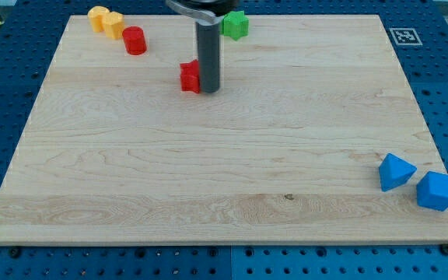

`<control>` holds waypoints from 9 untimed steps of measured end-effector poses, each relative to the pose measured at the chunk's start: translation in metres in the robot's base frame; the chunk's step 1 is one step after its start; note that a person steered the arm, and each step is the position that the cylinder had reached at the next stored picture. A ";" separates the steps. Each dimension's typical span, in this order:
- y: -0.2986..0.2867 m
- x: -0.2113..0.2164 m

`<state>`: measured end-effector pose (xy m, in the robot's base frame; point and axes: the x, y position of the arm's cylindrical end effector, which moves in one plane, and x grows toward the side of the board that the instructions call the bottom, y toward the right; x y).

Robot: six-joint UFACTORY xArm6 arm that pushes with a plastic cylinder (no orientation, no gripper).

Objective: Move the red star and red circle below the yellow hexagon

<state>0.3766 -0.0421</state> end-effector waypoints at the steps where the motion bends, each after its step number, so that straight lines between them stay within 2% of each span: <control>1: -0.026 -0.014; 6: -0.095 -0.092; 9: -0.112 -0.098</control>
